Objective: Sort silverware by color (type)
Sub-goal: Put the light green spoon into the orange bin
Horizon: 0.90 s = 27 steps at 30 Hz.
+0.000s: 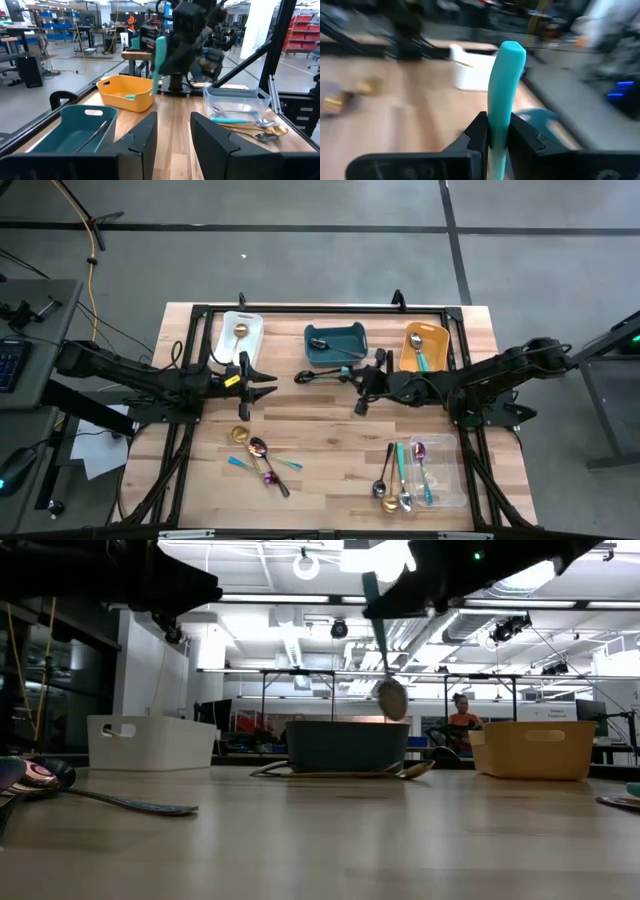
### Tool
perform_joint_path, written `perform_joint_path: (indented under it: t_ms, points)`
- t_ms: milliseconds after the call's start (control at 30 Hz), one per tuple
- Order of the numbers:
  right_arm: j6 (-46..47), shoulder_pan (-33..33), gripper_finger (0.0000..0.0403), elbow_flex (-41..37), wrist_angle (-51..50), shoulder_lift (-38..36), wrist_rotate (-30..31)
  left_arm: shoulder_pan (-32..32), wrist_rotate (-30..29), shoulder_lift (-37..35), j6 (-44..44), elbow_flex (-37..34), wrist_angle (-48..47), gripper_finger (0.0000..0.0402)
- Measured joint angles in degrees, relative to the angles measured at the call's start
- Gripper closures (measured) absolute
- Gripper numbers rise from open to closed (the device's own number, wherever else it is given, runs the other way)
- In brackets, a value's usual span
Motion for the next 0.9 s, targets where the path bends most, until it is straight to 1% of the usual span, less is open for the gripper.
perform_joint_path:
  t_ms: [33, 100, 167, 233, 300, 367, 433, 500, 567, 633, 700, 833, 900]
  points:
    - [-1.3, 0.4, 0.0363, 0.1, -1.9, -0.6, 3.4, 0.0, 0.0, 0.0, 0.0, 0.0, -0.1, 0.0291]
    - [-0.7, 1.3, 0.0363, 2.4, -9.1, -2.0, 11.5, 0.0, 0.0, 0.0, 0.0, 0.0, -0.7, 0.0291]
    - [4.8, 1.8, 0.0363, 6.0, -20.3, -3.7, 19.8, 0.0, 0.0, 0.1, 0.0, 0.0, -0.8, 0.0291]
    - [12.2, 1.6, 0.0363, 9.8, -32.8, -4.9, 24.3, 0.0, 0.0, 0.1, 0.0, 0.0, -0.9, 0.0291]
    - [21.3, 0.4, 0.0363, 13.9, -45.7, -5.9, 25.8, 0.0, 0.0, 0.3, 0.0, 0.0, -1.0, 0.0291]
    - [30.4, -1.9, 0.0363, 18.3, -58.0, -6.3, 25.6, 0.0, 0.0, 0.3, 0.0, 0.0, -1.0, 0.0291]
    - [39.6, -5.0, 0.0363, 22.2, -69.9, -6.4, 24.0, 0.0, 0.0, 0.3, 0.0, 0.0, -0.9, 0.0291]
    - [48.0, -8.9, 0.0363, 25.4, -79.4, -6.3, 20.5, 0.0, 0.0, 0.3, 0.0, 0.0, -0.5, 0.0291]
    - [54.1, -13.4, 0.0363, 27.1, -85.7, -6.3, 15.3, 0.0, 0.0, 0.3, 0.0, 0.0, -0.3, 0.0291]
    - [57.3, -18.3, 0.0363, 27.3, -89.3, -6.3, 10.0, 0.0, 0.0, 0.3, 0.0, 0.0, -0.1, 0.0291]
    - [58.0, -22.9, 0.0363, 26.9, -90.7, -6.3, 6.3, 0.0, 0.0, 0.3, 0.0, 0.0, -0.1, 0.0291]
    - [56.1, -30.9, 0.0356, 24.0, -90.1, -6.2, 2.0, 0.0, 0.0, 0.3, 0.0, 0.0, -0.1, 0.0291]
    - [55.2, -34.1, 0.0360, 22.2, -88.7, -6.2, 0.0, 0.0, 0.0, 0.3, 0.0, 0.0, -0.1, 0.0291]
